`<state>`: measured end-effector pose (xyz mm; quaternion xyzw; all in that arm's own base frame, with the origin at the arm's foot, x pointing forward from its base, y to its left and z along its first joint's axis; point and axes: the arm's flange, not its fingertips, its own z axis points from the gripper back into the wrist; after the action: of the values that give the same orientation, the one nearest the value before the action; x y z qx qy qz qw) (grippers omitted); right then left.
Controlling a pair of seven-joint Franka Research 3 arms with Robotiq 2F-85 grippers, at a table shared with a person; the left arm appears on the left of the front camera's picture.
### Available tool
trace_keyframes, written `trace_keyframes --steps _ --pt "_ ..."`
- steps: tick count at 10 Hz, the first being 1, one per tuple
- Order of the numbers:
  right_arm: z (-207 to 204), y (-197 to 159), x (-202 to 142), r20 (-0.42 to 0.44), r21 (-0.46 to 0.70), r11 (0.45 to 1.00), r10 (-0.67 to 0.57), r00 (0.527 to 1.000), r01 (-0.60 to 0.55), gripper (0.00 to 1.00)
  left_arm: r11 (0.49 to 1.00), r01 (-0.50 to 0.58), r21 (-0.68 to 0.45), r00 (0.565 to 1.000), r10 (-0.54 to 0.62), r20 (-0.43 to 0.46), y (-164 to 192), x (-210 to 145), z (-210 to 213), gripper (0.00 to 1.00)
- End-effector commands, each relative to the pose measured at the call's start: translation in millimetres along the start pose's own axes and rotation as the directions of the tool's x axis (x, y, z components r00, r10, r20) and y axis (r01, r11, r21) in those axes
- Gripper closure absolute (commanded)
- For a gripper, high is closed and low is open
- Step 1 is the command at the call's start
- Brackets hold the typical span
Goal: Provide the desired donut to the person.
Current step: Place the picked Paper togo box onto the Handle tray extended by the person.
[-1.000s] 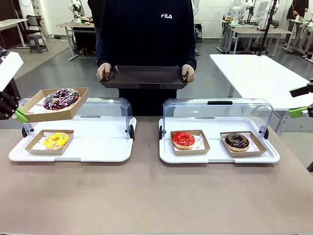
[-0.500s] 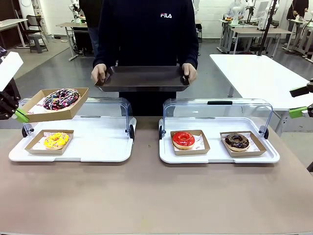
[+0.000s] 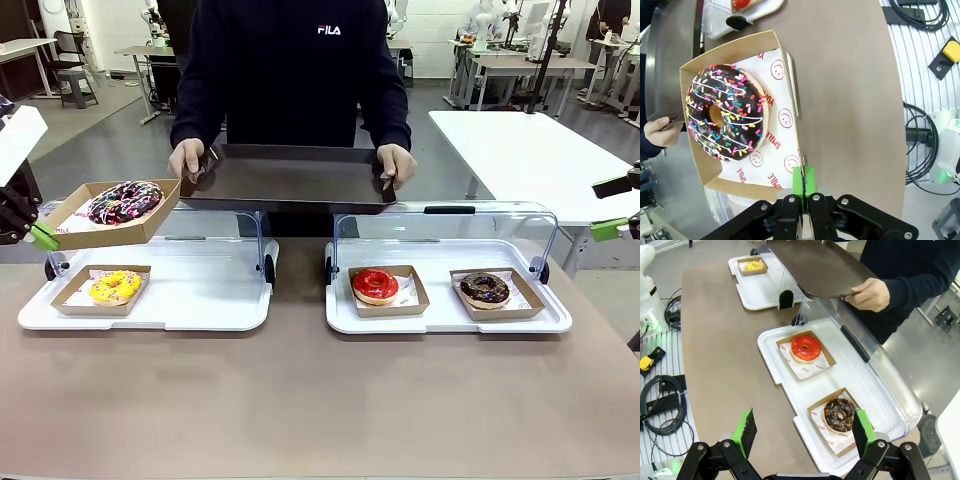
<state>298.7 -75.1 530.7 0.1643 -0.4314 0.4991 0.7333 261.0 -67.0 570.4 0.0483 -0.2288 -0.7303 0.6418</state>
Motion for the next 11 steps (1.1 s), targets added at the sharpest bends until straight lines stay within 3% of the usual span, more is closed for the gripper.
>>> trace_keyframes --steps 1,9,11 --pt "-2.0 -1.8 0.1 0.026 0.01 1.0 0.002 1.0 -0.002 0.0 1.0 -0.007 -0.003 1.0 0.007 -0.013 -0.5 -1.0 0.4 1.0" --pt "-2.0 -1.8 0.1 0.026 0.01 1.0 0.002 1.0 -0.002 0.0 1.0 0.0 0.0 1.0 0.0 0.0 0.0 -0.1 0.0 0.99" --pt "-2.0 -1.8 0.1 0.026 0.01 1.0 0.002 1.0 -0.002 0.0 0.998 -0.057 -0.021 0.996 0.056 -0.07 63.3 38.9 15.5 0.99"
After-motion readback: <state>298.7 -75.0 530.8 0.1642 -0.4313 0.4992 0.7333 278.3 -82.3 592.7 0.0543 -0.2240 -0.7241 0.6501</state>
